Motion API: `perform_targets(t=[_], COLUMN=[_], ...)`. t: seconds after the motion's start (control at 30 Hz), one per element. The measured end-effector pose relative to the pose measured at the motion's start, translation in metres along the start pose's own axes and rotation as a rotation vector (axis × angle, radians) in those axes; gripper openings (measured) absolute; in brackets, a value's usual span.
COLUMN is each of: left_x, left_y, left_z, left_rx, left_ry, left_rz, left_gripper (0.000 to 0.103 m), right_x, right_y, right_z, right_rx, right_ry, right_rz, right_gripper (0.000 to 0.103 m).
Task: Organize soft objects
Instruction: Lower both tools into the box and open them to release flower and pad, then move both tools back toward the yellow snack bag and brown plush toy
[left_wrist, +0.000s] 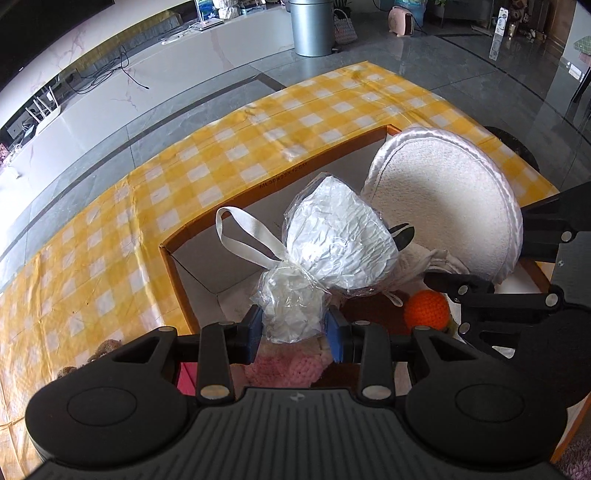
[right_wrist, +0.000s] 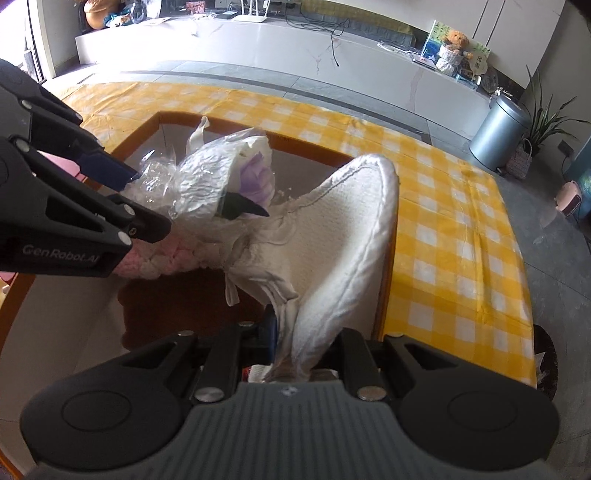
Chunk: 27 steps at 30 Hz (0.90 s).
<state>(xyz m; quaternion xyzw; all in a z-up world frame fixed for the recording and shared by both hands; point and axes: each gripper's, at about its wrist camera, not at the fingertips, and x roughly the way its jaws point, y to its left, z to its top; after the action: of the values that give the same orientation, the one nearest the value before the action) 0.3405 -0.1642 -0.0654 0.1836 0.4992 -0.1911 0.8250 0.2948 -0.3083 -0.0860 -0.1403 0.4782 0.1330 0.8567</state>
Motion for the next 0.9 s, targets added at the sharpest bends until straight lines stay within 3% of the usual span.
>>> perform_targets(t=[0.27, 0.47, 0.73, 0.9], left_x=[0.007, -0.010, -0.054, -0.085], left_y=[-0.009, -0.007, -0.003, -0.001], left_z=[0.001, -0.003, -0.016, -0.034], left_rx=[0.057, 0.072, 0.078, 0.088], left_ry=[-0.027, -0.076, -0.121, -0.150], left_rz=[0.005, -0.034, -0.030, -0.021], left_gripper=[0.047, 0.061, 0.062, 0.062], right_x=[0.012, -0.005, -0.040, -0.065], right_y=[0.016, 0.017, 0.019, 0.027], right_z=[0.006, 0.005, 0.003, -0.001], right_rx=[-0.143, -0.146, -0.119, -0.110], right_ry=[0.022, 0.007, -0.004, -0.014], right_rz=[-0.065, -0.082, -0.104, -0.120], right_gripper=[0.021, 0.051, 0.062, 0.062])
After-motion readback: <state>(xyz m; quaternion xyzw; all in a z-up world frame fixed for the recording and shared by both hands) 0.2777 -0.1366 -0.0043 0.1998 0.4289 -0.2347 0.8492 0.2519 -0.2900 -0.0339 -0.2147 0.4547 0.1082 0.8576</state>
